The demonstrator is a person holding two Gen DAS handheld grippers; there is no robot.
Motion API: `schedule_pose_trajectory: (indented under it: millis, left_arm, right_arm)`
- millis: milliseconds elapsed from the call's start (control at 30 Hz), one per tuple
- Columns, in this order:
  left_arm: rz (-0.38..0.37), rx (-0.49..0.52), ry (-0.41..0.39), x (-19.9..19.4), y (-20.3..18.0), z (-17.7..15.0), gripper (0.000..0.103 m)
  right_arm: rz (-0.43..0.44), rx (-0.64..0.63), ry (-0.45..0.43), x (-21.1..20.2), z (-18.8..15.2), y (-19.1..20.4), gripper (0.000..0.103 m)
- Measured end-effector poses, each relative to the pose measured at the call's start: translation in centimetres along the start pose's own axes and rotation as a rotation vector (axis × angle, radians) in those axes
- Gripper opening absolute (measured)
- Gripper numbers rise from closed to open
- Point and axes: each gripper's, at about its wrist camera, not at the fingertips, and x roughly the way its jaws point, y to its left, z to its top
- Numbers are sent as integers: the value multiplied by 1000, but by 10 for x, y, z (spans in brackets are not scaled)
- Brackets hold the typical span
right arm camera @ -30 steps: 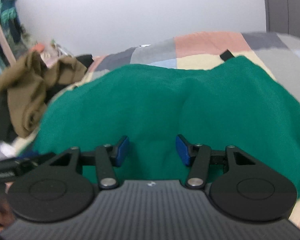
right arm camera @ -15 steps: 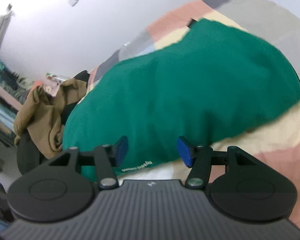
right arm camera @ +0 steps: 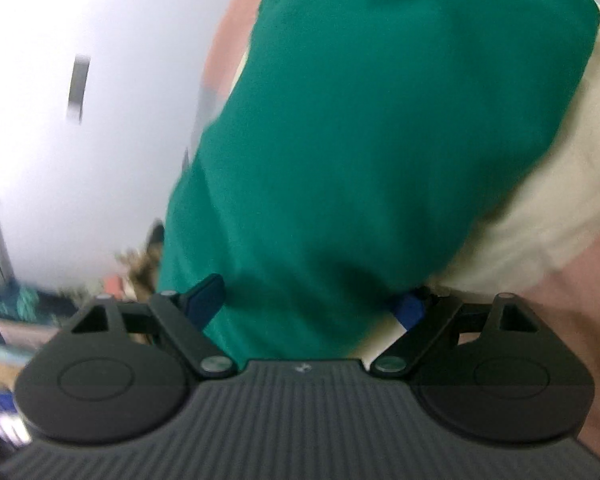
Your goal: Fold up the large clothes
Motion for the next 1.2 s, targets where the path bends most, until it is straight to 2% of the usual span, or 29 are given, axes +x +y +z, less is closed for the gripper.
schedule_pose_trajectory:
  millis: [100, 233, 333, 467, 500, 533, 600, 633, 667, 700, 733, 800, 833, 933, 1200]
  left_arm:
    - [-74, -135, 9, 4, 21, 6, 97]
    - [-175, -278, 4, 16, 39, 9, 97]
    - [-235, -328, -11, 27, 43, 11, 96]
    - [-243, -337, -31, 39, 41, 19, 95]
    - [-241, -328, -43, 39, 40, 18, 92]
    - [-220, -301, -59, 40, 36, 20, 84]
    - [-164, -236, -64, 42, 32, 25, 74]
    - [-159, -223, -75, 41, 32, 26, 65]
    - [-162, -214, -87, 39, 33, 27, 60]
    - [-162, -202, -97, 35, 31, 28, 49]
    - [-160, -182, -107, 30, 28, 28, 39]
    - [-152, -132, -126, 20, 22, 27, 31]
    - [-151, -111, -135, 16, 20, 27, 28]
    - [-172, -88, -160, -2, 16, 23, 25]
    - [-195, -18, -180, -50, 6, 9, 23]
  right_arm:
    - [59, 87, -55, -5, 7, -9, 90]
    - [118, 123, -119, -19, 8, -14, 90]
    - [99, 104, -118, -16, 7, -14, 90]
    - [81, 73, -124, -9, 15, -15, 91]
    - [73, 67, -123, -7, 17, -15, 91]
    - [60, 47, -120, -4, 18, -13, 91]
    - [29, -13, -106, 1, 20, -8, 89]
    - [16, -43, -106, 1, 19, -4, 80]
    - [7, -69, -110, 0, 18, -3, 76]
    - [5, -95, -111, -1, 19, -2, 67]
    - [7, -124, -114, -4, 17, 1, 62]
    - [5, -198, -123, -10, 15, 11, 47]
    - [3, -248, -130, -15, 12, 18, 43]
    - [12, -355, -149, -31, 4, 33, 39]
    - [17, -482, -144, -77, -12, 52, 34]
